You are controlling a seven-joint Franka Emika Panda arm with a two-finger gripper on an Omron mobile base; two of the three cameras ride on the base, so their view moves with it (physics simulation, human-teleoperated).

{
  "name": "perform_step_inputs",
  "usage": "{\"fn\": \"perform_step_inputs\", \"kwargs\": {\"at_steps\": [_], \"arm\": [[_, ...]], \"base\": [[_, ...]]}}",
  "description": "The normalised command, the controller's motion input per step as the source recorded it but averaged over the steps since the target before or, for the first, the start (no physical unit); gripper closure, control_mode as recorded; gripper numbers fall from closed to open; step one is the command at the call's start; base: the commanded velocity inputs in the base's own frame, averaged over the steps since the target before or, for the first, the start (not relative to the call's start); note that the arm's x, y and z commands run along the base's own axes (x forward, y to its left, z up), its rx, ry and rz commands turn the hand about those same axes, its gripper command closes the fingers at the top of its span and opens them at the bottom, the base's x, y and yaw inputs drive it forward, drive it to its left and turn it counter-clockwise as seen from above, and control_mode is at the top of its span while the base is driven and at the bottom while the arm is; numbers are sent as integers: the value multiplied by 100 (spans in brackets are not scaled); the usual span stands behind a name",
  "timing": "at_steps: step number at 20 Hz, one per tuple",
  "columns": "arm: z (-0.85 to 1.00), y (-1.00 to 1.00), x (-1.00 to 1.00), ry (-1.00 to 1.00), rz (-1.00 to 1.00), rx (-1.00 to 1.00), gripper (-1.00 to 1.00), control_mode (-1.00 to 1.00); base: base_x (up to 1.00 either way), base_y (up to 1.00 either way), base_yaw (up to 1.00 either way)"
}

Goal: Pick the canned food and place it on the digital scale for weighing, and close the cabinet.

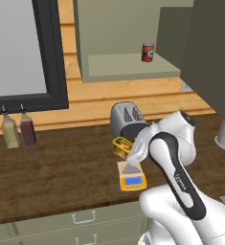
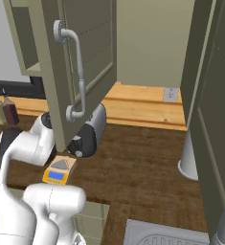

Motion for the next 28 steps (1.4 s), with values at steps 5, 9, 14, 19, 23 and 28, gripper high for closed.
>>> {"fn": "perform_step_inputs", "kwargs": {"at_steps": [5, 9, 14, 19, 23, 28], "arm": [[-52, 0, 28, -4, 20, 1, 100, -100], [-44, 0, 21, 0, 17, 0, 100, -100], [-3, -41, 1, 1, 5, 0, 100, -100], [-40, -21, 5, -1, 7, 1, 100, -100], [-41, -7, 27, 6, 9, 0, 100, -100], [-23, -33, 8, 5, 2, 0, 100, -100]], "base": [[0, 0, 0], [0, 0, 0], [0, 0, 0], [0, 0, 0], [0, 0, 0], [0, 0, 0]]}}
